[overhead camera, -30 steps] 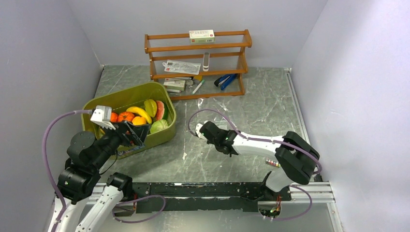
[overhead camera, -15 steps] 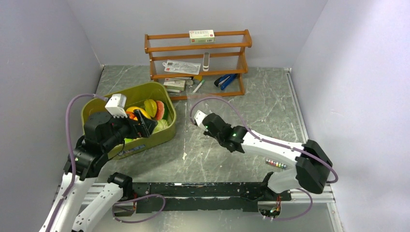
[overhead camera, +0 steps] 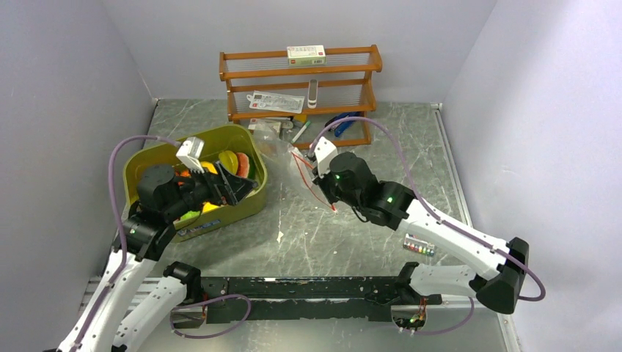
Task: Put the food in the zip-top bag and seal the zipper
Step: Pick up the zipper food storage bag at the center of the board.
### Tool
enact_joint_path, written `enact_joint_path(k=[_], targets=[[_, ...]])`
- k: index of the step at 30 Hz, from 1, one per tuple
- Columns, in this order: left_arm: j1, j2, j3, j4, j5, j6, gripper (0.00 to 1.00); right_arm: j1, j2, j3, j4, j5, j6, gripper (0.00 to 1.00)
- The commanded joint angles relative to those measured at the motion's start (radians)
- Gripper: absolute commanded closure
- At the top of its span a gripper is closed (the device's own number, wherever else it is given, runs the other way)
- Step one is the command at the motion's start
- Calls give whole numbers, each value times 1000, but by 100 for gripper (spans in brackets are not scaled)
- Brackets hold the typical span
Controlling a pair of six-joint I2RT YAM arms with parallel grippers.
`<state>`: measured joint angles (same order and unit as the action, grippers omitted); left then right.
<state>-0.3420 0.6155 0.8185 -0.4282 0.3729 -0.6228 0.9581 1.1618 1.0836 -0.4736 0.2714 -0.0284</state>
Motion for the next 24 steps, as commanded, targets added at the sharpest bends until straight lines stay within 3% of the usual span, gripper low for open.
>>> enact_joint_path(k=[1,5,13,19,24], targets=[[8,63,-30,162,157,-75,4,5,-34,2,-51,0,230,100],[8,131,13,168,235,-80,4,4,-27,69,-134,36,351,100],[5,212,33,218,261,-44,4,6,105,239,-228,27,604,100],[-8,274,66,308,311,-53,4,5,139,278,-203,-55,801,100],[-31,353,139,342,346,-30,4,5,94,245,-107,-66,873,100]])
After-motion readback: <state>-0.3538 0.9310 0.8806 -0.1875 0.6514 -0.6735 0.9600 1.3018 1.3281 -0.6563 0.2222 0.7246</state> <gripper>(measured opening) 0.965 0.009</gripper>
